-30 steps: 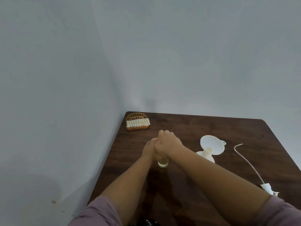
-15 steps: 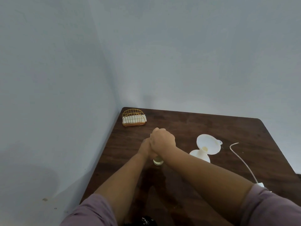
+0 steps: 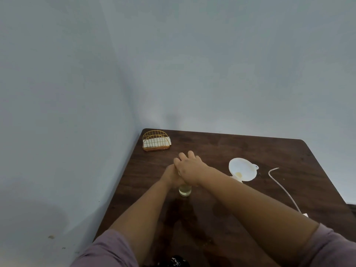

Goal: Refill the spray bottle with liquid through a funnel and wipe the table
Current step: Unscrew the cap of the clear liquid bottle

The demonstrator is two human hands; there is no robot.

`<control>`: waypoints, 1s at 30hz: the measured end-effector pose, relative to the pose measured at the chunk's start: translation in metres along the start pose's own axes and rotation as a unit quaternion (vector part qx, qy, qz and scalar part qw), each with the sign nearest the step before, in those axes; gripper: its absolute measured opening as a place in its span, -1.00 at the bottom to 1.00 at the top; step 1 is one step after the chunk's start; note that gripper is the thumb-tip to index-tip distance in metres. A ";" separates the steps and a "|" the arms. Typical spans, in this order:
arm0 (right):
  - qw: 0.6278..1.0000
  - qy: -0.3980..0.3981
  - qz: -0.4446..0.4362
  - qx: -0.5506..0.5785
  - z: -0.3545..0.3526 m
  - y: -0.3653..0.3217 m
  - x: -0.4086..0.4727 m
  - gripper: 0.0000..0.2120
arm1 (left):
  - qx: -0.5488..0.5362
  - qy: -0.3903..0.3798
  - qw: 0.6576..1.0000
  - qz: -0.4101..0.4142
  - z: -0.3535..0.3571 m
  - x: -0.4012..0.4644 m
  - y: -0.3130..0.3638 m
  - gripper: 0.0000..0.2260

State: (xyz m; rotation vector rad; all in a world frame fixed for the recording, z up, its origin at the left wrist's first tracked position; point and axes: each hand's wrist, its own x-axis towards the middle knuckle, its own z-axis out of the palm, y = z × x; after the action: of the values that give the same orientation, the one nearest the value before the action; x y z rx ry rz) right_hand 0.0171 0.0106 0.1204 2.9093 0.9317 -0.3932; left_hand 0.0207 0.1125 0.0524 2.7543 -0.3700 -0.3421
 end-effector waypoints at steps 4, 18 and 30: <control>0.990 -0.012 -0.005 0.141 -0.016 0.010 -0.001 -0.41 | -0.064 0.012 0.998 0.007 0.002 -0.002 -0.004 -0.53; 0.991 -0.106 0.084 0.019 -0.018 0.000 0.008 -0.46 | -0.161 0.015 0.985 -0.052 0.004 0.001 -0.003 -0.60; 0.970 -0.015 0.184 0.156 -0.011 -0.005 0.008 -0.64 | -0.194 0.015 0.978 -0.077 0.005 0.002 -0.004 -0.60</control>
State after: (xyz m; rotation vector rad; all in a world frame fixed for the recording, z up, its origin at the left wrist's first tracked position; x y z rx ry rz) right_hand 0.0227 0.0203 0.1295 3.2494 0.3311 -0.5983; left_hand 0.0217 0.1146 0.0460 2.4050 -0.0686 -0.3666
